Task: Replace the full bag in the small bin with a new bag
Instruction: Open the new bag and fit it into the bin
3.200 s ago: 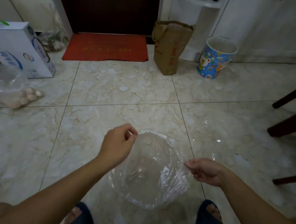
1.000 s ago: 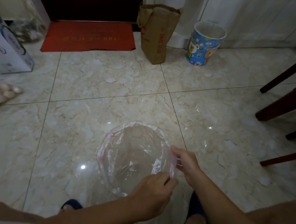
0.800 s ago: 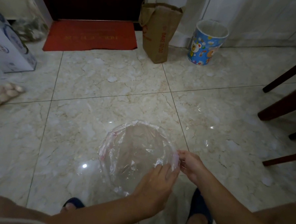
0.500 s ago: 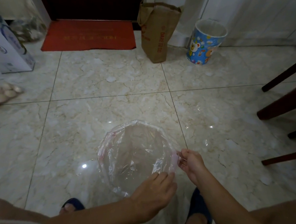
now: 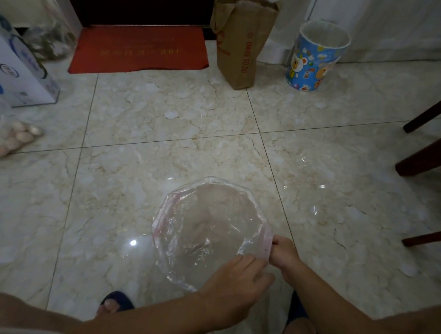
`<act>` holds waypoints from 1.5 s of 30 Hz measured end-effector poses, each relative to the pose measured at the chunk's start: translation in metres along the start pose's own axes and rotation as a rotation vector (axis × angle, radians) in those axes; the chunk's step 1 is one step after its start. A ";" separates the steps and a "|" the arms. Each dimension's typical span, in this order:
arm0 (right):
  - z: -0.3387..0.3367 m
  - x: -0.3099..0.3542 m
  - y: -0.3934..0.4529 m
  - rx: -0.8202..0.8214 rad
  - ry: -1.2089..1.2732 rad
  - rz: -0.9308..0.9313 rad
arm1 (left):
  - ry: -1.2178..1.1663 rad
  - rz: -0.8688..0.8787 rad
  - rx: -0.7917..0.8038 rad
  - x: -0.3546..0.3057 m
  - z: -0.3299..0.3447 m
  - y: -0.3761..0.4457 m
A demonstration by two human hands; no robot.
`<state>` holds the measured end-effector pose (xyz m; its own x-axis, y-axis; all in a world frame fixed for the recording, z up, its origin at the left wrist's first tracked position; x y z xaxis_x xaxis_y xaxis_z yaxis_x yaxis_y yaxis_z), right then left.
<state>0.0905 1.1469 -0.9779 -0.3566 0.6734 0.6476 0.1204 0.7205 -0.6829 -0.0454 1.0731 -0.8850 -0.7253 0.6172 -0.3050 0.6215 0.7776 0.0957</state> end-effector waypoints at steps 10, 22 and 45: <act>-0.027 0.033 -0.005 -0.374 0.256 -0.012 | -0.193 -0.451 -0.023 0.020 0.011 0.002; -0.026 0.069 -0.065 -0.273 -0.424 -0.308 | -0.025 -0.212 -0.049 0.007 0.010 0.007; 0.003 0.106 -0.083 -0.380 -0.490 -0.878 | 0.075 -0.618 0.530 0.104 0.005 -0.003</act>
<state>0.0397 1.1582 -0.8538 -0.7809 -0.1836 0.5971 -0.1085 0.9812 0.1599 -0.1210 1.1344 -0.9212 -0.9891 0.1165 -0.0898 0.1466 0.8318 -0.5354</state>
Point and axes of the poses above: each hand's wrist, its own y-axis towards the middle knuckle, its own z-axis out of the palm, x = y × z, the point moved 4 cm from there along y, towards the middle knuckle, and after that the axes turned 4 degrees about -z, right-handed, at the moved point
